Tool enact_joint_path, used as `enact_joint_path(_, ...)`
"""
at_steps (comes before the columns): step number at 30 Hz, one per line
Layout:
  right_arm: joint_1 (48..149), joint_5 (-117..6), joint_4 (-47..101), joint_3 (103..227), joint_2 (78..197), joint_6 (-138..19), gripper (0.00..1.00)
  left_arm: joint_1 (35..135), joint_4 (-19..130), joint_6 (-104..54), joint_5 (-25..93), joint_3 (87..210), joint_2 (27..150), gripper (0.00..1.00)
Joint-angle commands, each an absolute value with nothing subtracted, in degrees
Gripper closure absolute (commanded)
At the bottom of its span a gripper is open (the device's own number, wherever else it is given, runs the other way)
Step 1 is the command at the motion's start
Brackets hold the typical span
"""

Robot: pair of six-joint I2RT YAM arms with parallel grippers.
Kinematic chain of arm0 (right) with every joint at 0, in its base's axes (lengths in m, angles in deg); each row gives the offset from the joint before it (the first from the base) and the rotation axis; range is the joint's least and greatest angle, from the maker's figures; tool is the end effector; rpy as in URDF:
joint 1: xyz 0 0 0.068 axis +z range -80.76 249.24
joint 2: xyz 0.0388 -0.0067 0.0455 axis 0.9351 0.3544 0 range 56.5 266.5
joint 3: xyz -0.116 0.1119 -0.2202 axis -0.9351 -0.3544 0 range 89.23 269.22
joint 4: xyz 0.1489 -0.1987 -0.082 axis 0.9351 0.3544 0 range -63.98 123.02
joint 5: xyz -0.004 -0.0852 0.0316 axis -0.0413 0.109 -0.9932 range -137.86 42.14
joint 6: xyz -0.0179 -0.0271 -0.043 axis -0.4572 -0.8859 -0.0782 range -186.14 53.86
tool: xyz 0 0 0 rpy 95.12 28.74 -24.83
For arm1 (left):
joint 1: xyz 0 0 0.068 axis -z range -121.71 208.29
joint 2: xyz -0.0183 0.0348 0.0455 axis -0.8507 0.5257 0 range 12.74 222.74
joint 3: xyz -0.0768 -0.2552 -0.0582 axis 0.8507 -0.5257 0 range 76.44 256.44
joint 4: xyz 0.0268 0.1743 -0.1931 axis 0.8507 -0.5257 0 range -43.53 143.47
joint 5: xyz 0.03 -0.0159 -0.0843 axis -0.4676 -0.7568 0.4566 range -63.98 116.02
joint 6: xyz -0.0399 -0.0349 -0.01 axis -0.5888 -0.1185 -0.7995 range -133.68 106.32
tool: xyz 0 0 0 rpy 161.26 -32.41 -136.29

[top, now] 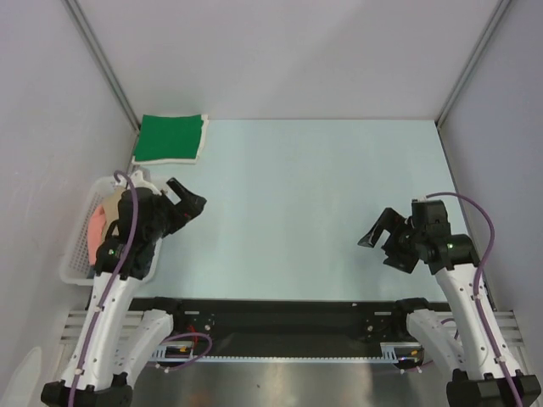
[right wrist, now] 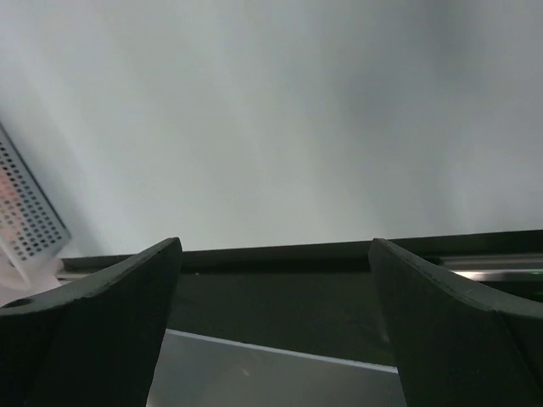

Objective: Fold and stack the t-shirts
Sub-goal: Grab the tshirt from the pile

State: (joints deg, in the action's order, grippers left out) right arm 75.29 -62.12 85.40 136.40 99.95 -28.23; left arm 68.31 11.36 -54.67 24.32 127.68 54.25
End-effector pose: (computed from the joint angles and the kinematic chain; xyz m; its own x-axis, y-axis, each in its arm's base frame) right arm 0.1285 0.0224 0.2813 -0.7954 0.5145 -0.3203 0.3148 0.8023 0.5072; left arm 0.1442 -0.0245 0.3303 -0.4961 -0.5782 -0.6478 -0.2332 0.8074 -0.5420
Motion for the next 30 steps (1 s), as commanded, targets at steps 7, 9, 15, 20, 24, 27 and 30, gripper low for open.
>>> enact_joint_path(7,83.7,-59.1,90.3,146.7,113.8,-37.6,0.00,60.1,14.0,-45.0,20.9,142.6,75.0,0.00)
enact_joint_path(9,85.4,-59.4,89.6,147.6,115.4,-38.7,0.00,55.9,14.8,-45.0,15.9,143.2,77.4,0.00)
enact_joint_path(15,87.3,-59.8,87.4,147.0,117.1,-41.4,0.00,40.7,18.1,-46.3,19.2,144.0,86.5,0.04)
enact_joint_path(20,87.3,-59.9,89.0,148.5,120.7,-43.1,0.00,39.4,11.1,-47.6,5.5,148.0,91.5,0.15)
enact_joint_path(24,87.3,-60.1,88.6,150.0,122.8,-43.5,0.00,38.5,8.5,-51.4,1.7,144.6,90.6,0.12)
enact_joint_path(27,87.3,-60.1,88.3,151.6,125.1,-43.6,0.00,36.9,6.1,-54.3,-2.5,141.8,88.2,0.06)
enact_joint_path(30,87.3,-60.2,87.9,152.2,126.5,-43.9,0.00,34.4,7.5,-54.2,-2.3,137.9,85.5,0.02)
